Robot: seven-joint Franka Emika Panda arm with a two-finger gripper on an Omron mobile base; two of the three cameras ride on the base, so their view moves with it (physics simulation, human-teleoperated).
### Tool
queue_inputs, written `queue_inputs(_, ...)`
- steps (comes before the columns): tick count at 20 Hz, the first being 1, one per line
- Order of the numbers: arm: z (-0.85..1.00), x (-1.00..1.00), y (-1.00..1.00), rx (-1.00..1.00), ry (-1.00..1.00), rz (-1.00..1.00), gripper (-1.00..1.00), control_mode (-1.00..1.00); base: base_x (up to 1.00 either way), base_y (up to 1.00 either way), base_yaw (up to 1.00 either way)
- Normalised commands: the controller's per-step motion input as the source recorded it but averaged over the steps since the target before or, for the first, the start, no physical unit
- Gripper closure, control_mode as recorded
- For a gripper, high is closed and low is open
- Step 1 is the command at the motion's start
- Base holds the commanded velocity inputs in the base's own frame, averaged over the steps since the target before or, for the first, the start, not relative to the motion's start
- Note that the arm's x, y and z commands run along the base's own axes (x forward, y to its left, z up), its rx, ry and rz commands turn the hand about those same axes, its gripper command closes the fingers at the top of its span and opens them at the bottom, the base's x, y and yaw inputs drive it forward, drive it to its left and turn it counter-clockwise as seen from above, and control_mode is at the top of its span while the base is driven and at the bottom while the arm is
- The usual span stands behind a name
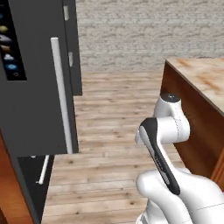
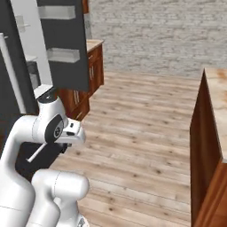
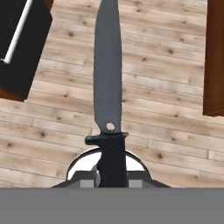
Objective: Retrieve the butter from the fridge and place it on a plate on the dining table. Then retrieve the butter knife by the fridge and place it near the plate.
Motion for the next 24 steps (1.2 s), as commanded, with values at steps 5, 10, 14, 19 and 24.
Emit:
queue_inputs(5, 0.0, 0.0, 0.0, 0.0, 0.0, 0.0, 1.0, 1.0, 0.75, -0.76, -0.31)
queue_inputs(10, 0.0, 0.0, 0.0, 0.0, 0.0, 0.0, 1.0, 1.0, 0.92, -0.52, -0.34)
queue_inputs(14, 0.0, 0.0, 0.0, 0.0, 0.0, 0.0, 1.0, 1.0, 1.0, -0.05, -0.25)
queue_inputs(19, 0.0, 0.0, 0.0, 0.0, 0.0, 0.0, 1.0, 1.0, 1.0, 0.04, -0.07)
queue_inputs(24, 0.0, 0.0, 0.0, 0.0, 0.0, 0.0, 1.0, 1.0, 1.0, 0.0, 0.0)
